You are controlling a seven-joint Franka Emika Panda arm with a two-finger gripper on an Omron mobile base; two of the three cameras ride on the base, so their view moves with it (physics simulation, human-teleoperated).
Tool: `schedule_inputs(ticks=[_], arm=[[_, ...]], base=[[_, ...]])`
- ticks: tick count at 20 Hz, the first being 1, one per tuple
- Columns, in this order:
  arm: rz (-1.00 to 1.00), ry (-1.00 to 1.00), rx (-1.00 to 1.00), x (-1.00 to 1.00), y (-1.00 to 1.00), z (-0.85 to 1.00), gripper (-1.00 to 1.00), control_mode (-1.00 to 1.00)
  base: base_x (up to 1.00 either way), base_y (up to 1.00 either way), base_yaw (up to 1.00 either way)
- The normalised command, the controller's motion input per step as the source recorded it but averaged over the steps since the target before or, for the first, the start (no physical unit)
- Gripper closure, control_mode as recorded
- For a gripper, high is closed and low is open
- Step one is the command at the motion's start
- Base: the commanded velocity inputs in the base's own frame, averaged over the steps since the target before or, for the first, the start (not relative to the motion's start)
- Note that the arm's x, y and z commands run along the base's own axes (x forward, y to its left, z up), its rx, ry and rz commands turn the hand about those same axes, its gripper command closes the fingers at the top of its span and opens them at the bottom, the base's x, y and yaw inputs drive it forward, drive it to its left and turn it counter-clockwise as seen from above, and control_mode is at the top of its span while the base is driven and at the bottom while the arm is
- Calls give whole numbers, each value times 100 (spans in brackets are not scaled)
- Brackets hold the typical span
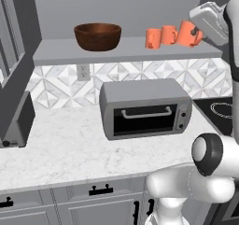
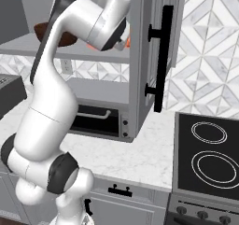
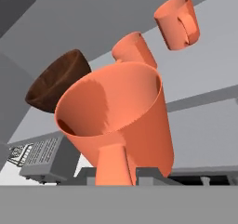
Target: Gather all objects into one cabinet and sort the glasses and bowls to opposite sides.
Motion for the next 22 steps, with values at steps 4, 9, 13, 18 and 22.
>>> schedule_inputs(ticks=[4, 9, 13, 18, 22], arm=[[-3, 0, -6, 53, 0, -26, 100, -100], [-9, 0, -6, 37, 9, -2, 100, -100], [0, 0, -2, 0, 7, -4, 100, -100], [0, 0, -5, 1, 1, -19, 100, -100], [0, 0, -14, 8, 0, -7, 100, -100]], base=[[0, 0, 0], [0, 0, 0], [0, 0, 0], [0, 0, 0], [0, 0, 0]])
